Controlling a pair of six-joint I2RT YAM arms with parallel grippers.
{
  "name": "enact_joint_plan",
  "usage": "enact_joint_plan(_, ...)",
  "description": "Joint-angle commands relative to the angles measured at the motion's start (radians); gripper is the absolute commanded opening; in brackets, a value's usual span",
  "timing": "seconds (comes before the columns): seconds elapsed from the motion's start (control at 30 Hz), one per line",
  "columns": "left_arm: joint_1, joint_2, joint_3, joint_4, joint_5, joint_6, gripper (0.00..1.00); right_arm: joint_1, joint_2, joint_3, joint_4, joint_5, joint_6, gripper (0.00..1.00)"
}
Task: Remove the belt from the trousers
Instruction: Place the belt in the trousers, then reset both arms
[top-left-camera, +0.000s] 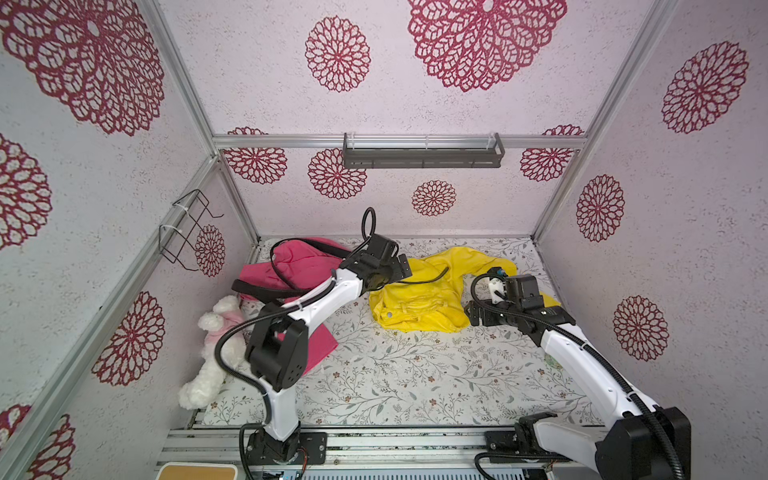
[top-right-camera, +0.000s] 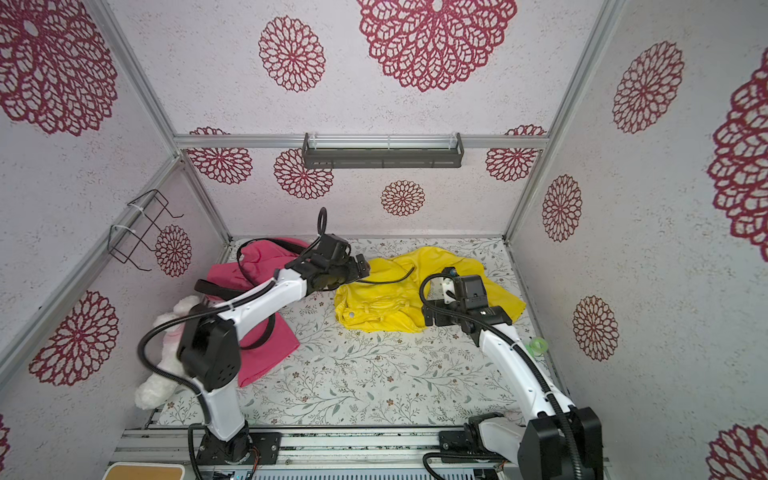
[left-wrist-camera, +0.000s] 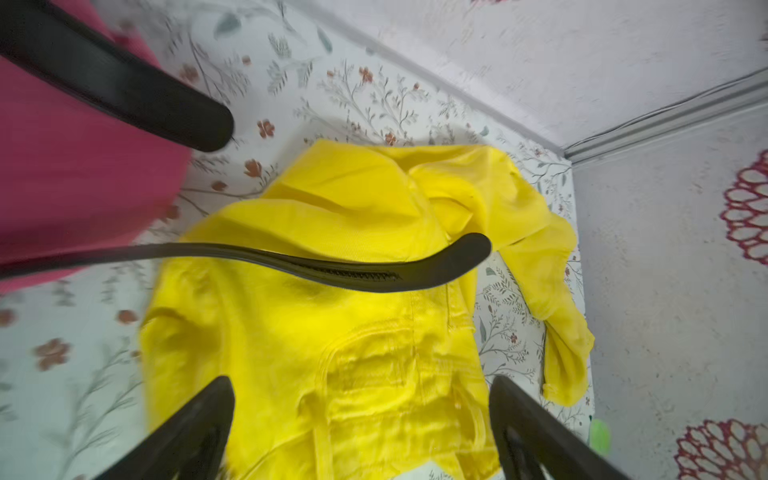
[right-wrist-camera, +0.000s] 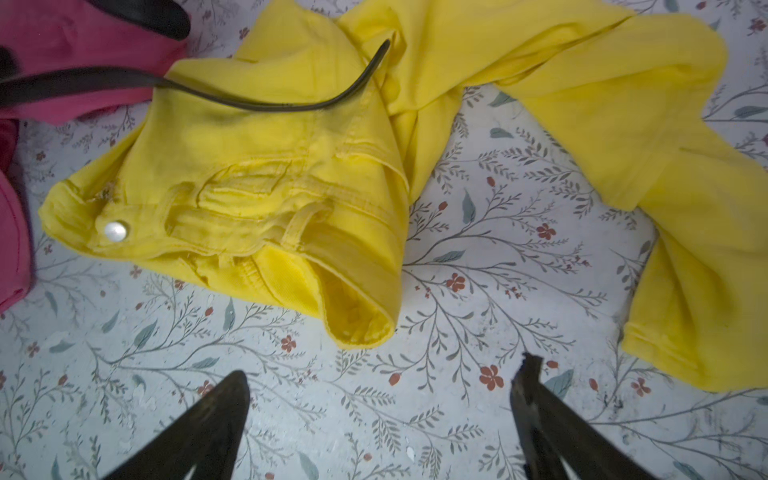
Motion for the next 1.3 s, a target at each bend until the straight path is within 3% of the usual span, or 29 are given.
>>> enact_joint_plan(0.0, 0.002, -0.212, -0.164, 0.093, -0.159, 0.188, 0.97, -0.025, -0.037, -0.054, 0.223, -0.018, -0.012, 0.99)
enact_joint_plan(0.2, 0.069, -0.465, -0.508, 0.175, -0.307, 0.433, 0.97, -0.057, -0.001, -0.169, 0.436, 0.112, -0.076, 0.99)
enact_joint_plan(0.37, 0.294, -0.640, -0.745, 0.338, -0.260, 0.526, 0.97, -0.111, 0.068, -0.288, 0.667, 0.148, -0.130, 0.99)
enact_joint_plan(0.53, 0.476, -0.682, -0.880, 0.520, -0.255, 0.591, 0.97, -0.144, 0.149, -0.399, 0.944, 0.157, -0.183, 0.99)
enact_joint_plan(0.63, 0.530, -0.672, -0.965, 0.682, -0.265, 0.645, 0.97, -0.149, 0.207, -0.431, 1.066, 0.141, -0.200, 0.99)
enact_joint_plan(0.77, 0.607, -0.600, -1.028, 0.861, -0.165, 0.661, 0.97, -0.150, 0.245, -0.489, 1.239, 0.145, -0.214, 0.99)
enact_joint_plan(0.93, 0.620, -0.463, -1.042, 1.016, -0.161, 0.724, 0.97, -0.158, 0.290, -0.527, 1.384, 0.114, -0.183, 0.99)
enact_joint_plan(1.27, 0.626, -0.242, -1.058, 1.293, -0.161, 0.745, 0.97, -0.181, 0.316, -0.571, 1.483, 0.149, -0.146, 0.99)
